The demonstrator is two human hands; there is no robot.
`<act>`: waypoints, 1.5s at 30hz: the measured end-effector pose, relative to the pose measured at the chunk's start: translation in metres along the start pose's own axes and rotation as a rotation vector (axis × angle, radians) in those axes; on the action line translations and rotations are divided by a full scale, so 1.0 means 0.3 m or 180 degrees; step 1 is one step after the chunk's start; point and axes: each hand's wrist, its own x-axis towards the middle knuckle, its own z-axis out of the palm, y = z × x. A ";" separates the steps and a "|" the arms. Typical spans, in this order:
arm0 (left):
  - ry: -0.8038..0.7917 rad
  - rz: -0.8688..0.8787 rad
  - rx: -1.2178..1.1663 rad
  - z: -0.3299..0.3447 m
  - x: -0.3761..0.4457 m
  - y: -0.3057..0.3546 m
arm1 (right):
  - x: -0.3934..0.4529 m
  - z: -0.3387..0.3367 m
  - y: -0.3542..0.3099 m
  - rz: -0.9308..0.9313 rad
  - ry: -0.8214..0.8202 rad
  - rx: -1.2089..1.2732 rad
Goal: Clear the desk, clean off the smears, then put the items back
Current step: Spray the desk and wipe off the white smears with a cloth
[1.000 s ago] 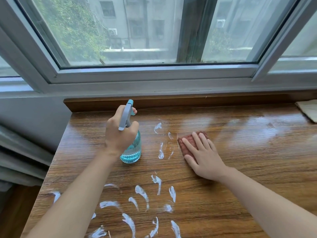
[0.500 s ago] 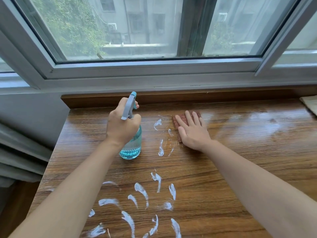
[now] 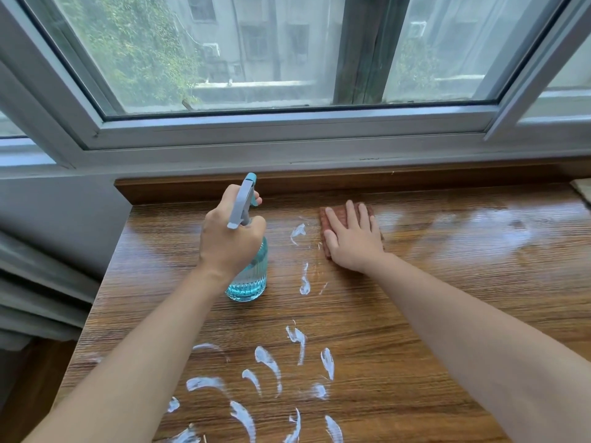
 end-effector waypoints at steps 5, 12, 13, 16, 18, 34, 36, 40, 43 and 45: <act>0.0017 -0.0002 0.0067 0.001 -0.002 0.009 | -0.191 0.061 -0.013 -0.0671 0.0158 -0.0269; 0.0088 -0.0053 -0.0142 -0.008 0.005 -0.019 | -0.444 0.117 0.090 -0.1213 0.0078 -0.0618; 0.0097 -0.0065 -0.0182 -0.008 0.006 -0.023 | -0.403 0.109 0.082 -0.1154 0.0133 -0.0630; 0.0099 -0.0086 -0.0212 -0.009 0.009 -0.021 | -0.213 0.073 0.036 -0.0665 0.0266 -0.0519; 0.0083 -0.0100 -0.0173 -0.007 0.012 -0.014 | -0.073 0.037 -0.004 -0.0343 0.0203 -0.0256; -0.0158 -0.0216 -0.0109 -0.017 0.038 0.023 | -0.294 0.081 0.085 -0.0604 0.0147 -0.0377; -0.0342 -0.0306 -0.0194 -0.038 0.067 0.031 | -0.192 0.055 0.065 -0.0318 0.0168 -0.0206; -0.1578 -0.0632 0.0711 -0.090 0.085 0.077 | -0.088 0.031 0.035 -0.0068 0.0127 -0.0099; -0.2155 -0.0934 0.1060 -0.104 0.046 0.082 | -0.095 0.042 0.031 -0.0055 0.0197 -0.0094; -0.2070 -0.1131 0.1056 -0.101 0.018 0.082 | -0.097 0.041 0.030 -0.0044 0.0226 -0.0057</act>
